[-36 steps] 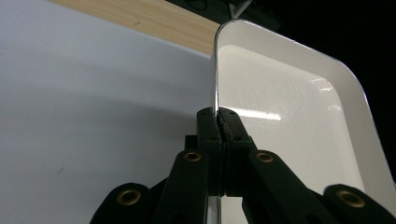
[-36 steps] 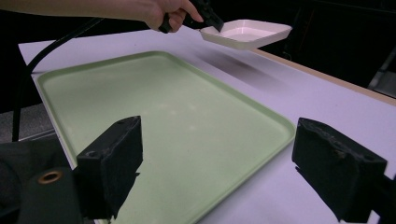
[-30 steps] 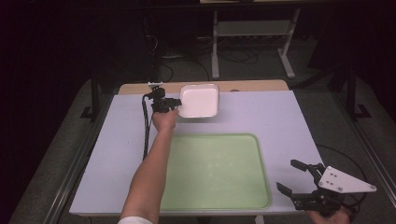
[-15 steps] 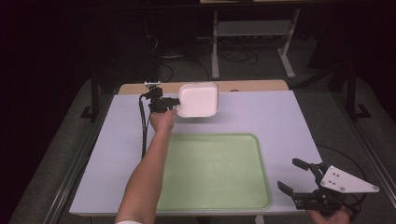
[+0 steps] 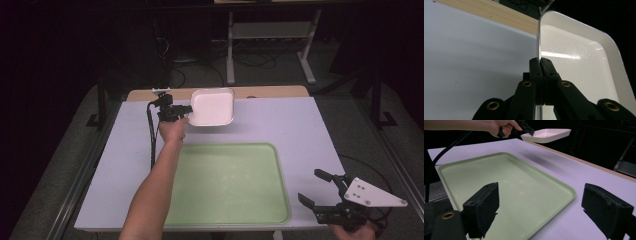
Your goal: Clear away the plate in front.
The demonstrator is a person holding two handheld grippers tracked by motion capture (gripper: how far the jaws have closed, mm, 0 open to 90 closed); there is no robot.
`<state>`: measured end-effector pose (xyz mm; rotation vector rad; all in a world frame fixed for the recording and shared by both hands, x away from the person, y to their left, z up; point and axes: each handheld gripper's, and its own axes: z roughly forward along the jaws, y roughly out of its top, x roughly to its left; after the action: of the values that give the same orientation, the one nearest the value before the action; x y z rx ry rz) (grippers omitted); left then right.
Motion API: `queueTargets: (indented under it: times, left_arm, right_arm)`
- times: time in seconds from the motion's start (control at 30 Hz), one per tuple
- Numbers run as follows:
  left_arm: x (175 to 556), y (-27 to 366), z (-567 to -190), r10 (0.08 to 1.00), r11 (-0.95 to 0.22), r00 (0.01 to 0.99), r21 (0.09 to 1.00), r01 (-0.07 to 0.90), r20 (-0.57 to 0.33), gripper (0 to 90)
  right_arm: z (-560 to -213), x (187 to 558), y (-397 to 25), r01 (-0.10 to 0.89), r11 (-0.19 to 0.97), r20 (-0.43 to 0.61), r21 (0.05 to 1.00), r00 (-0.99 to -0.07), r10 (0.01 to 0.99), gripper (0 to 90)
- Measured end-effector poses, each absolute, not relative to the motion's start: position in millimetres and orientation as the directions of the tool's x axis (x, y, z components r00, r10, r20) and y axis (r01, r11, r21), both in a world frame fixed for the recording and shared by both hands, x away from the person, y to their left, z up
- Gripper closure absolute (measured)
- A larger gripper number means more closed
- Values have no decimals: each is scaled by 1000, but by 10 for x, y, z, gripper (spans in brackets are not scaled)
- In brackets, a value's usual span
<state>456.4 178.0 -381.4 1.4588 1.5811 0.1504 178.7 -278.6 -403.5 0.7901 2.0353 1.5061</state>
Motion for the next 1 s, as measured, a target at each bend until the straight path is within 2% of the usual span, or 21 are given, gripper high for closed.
queueTargets:
  times: [0.47, 1.0]
  left_arm:
    - [4450, 1795, -3796, 819, 284, 169, 643, 711, -549, 885]
    - [4281, 2022, -3679, 813, 315, 161, 656, 685, -559, 884]
  right_arm:
    - [-4028, 1783, -2792, 159, 224, -46, 961, -711, 702, 136]
    - [-4032, 1783, -2788, 165, 226, -44, 960, -709, 704, 136]
